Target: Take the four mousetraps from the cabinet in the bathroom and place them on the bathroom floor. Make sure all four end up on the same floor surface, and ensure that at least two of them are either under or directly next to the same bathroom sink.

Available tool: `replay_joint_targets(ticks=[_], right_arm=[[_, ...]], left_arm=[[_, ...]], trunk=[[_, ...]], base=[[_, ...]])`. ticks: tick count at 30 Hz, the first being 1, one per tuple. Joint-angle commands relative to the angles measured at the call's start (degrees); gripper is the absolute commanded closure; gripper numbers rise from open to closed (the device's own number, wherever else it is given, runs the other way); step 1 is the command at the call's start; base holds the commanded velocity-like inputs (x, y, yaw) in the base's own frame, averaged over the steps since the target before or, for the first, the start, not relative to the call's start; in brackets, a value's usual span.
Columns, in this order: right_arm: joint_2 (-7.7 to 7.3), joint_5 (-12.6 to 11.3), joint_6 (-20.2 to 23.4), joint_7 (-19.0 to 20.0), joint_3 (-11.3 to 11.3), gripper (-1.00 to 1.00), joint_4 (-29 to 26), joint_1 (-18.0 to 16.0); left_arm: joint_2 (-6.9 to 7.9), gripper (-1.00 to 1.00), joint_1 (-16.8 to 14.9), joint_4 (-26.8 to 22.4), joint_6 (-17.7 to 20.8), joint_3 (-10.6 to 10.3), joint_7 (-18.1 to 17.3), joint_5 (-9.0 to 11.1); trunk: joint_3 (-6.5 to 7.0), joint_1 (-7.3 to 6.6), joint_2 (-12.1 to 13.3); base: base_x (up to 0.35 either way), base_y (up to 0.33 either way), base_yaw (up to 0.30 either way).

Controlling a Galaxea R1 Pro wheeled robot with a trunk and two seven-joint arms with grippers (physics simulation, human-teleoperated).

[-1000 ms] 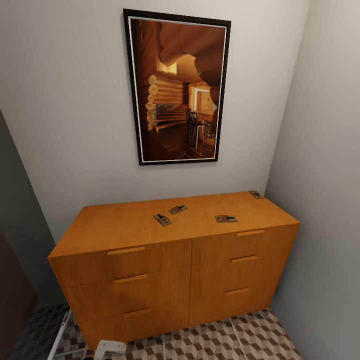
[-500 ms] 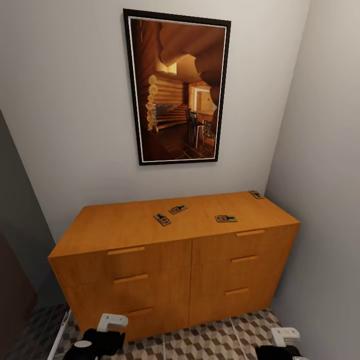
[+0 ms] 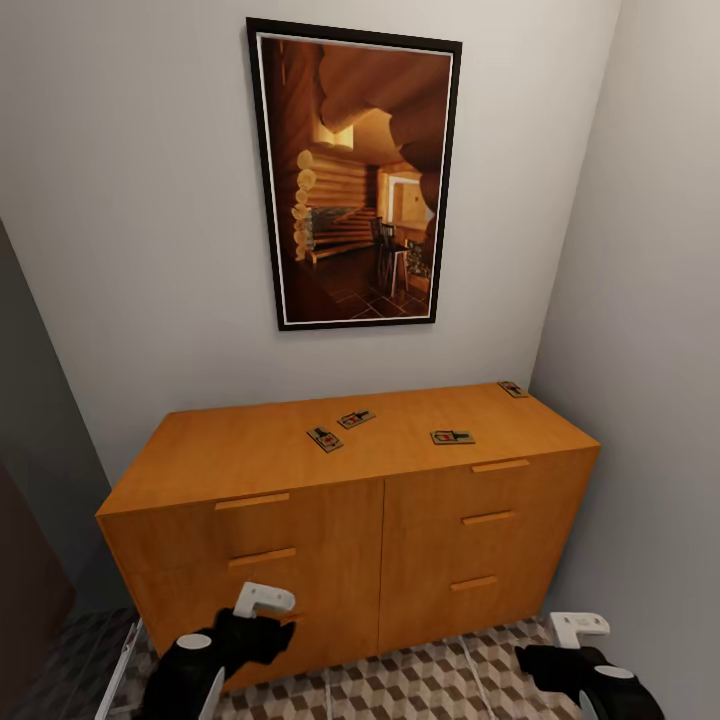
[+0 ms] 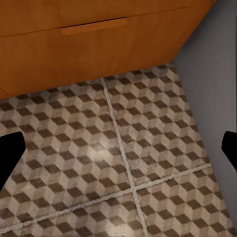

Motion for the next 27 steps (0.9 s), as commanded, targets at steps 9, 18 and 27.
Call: replay_joint_targets(ticks=[9, 18, 27], right_arm=[[0.11, 0.33, 1.6, -0.07, -0.28, -1.0, -2.12, -0.14], [0.1, 0.52, 1.76, -0.1, -0.32, -1.0, -2.4, -0.55], [0.06, 0.59, 2.89, -0.11, -0.34, -1.0, -2.59, -5.03]], left_arm=[[-3.13, -1.0, -3.09, -1.53, 1.79, -1.08, -1.8, -0.64], [-4.78, -1.0, -7.38, -1.72, 5.01, -3.28, -1.99, -0.63], [-5.73, -1.0, -14.89, -1.67, 6.96, -4.07, -2.17, -0.06]], trunk=[[-0.07, 0.0, -0.04], [-0.07, 0.0, -0.04], [-0.07, 0.0, -0.04]], base=[[0.0, 0.0, 0.0], [0.0, 0.0, 0.0], [0.0, 0.0, 0.0]])
